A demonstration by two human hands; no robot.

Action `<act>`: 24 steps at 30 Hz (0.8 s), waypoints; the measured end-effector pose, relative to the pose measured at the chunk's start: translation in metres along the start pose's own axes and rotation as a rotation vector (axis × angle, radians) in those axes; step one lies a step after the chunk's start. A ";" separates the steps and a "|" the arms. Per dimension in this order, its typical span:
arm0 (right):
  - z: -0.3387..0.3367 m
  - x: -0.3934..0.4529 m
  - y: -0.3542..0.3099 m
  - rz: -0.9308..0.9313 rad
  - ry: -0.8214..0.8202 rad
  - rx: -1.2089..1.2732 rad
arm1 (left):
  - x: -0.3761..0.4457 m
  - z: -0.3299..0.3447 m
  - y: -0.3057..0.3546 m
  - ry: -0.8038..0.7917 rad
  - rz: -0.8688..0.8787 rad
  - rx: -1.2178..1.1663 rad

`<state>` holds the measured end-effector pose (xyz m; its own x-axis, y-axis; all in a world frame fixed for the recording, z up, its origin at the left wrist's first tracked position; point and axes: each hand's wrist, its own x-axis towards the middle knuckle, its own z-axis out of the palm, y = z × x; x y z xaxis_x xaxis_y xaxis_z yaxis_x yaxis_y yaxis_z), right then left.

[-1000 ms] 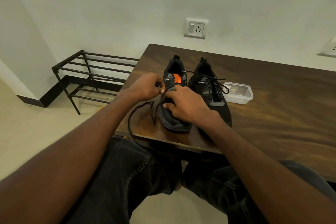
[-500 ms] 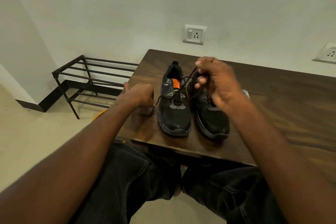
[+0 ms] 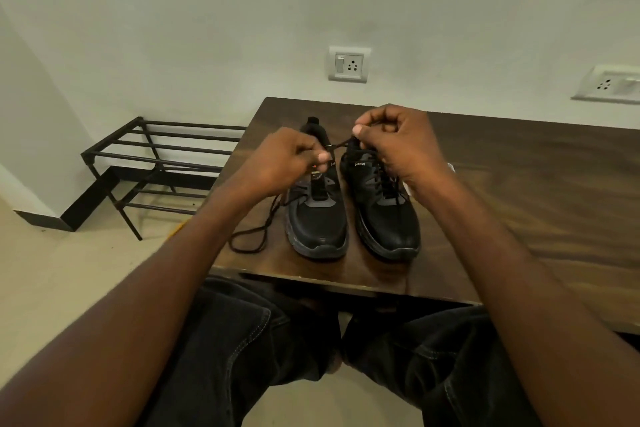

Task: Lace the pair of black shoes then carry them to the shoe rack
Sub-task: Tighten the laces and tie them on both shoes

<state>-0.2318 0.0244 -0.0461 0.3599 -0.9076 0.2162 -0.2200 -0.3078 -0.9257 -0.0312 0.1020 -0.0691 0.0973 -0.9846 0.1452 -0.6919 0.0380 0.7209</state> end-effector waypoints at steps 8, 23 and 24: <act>-0.005 -0.008 0.000 0.085 -0.204 0.021 | -0.006 -0.006 -0.005 -0.027 0.008 -0.083; 0.006 -0.003 0.009 0.230 -0.288 -0.012 | -0.010 -0.006 0.000 -0.087 -0.063 -0.096; 0.009 -0.003 0.008 0.224 -0.298 0.016 | -0.010 -0.004 0.007 -0.090 -0.052 -0.155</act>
<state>-0.2265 0.0270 -0.0564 0.5529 -0.8284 -0.0901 -0.3097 -0.1040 -0.9451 -0.0339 0.1131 -0.0627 0.0608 -0.9970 0.0487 -0.5685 0.0055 0.8227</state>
